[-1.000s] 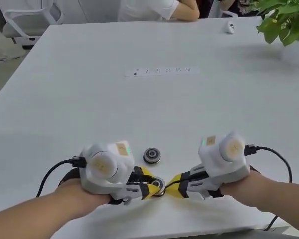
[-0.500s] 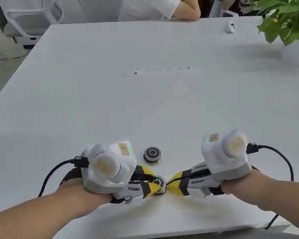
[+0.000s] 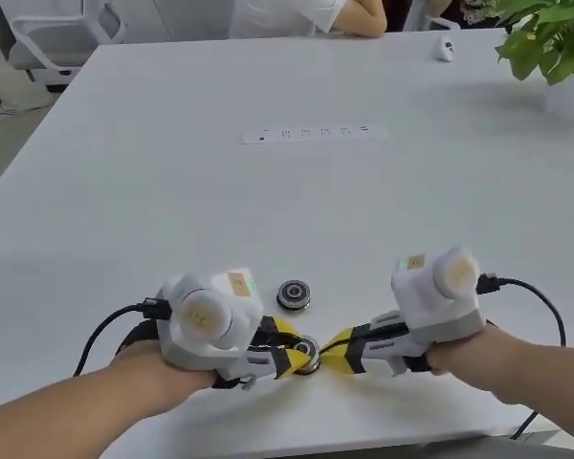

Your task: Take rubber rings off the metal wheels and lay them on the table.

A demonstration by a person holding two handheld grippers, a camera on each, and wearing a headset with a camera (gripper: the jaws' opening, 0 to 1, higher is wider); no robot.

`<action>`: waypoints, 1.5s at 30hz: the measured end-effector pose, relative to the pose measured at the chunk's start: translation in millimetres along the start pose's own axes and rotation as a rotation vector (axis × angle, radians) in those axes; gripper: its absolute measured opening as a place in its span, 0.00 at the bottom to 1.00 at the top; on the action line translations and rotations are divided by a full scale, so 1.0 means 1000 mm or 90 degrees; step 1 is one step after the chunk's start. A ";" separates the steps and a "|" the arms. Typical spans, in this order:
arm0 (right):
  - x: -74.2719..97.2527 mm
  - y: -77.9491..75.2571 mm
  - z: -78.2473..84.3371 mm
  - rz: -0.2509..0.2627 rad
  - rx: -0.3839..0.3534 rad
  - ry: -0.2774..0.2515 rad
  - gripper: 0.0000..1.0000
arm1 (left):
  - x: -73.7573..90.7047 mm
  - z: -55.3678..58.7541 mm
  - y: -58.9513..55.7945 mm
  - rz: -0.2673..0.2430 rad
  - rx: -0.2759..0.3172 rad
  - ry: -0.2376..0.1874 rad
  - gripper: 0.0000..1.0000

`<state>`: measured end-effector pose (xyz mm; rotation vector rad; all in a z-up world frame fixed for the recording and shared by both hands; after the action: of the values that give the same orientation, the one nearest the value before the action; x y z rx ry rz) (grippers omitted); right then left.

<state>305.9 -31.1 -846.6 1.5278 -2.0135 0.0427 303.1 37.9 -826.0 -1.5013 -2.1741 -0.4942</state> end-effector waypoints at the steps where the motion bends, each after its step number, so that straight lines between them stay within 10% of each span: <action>1: 0.000 0.000 0.000 0.001 0.001 -0.001 0.00 | 0.000 0.000 0.000 -0.001 0.000 0.000 0.13; 45: 0.007 0.007 -0.015 -0.004 -0.043 -0.044 0.00 | -0.003 -0.002 0.000 -0.011 -0.017 0.021 0.12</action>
<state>305.2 -29.4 -828.3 1.5121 -2.0425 -0.0810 304.0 34.4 -825.9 -1.4780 -2.1652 -0.5520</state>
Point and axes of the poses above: the centre of the closed fingertips' face, and the gripper's own axes: x roughly backward along the fingers, y roughly to its left, z roughly out of its underside, the point moved 4 cm from there along x, roughly backward along the fingers, and after that the axes turned 5 degrees about -y, right-handed, at the moved point
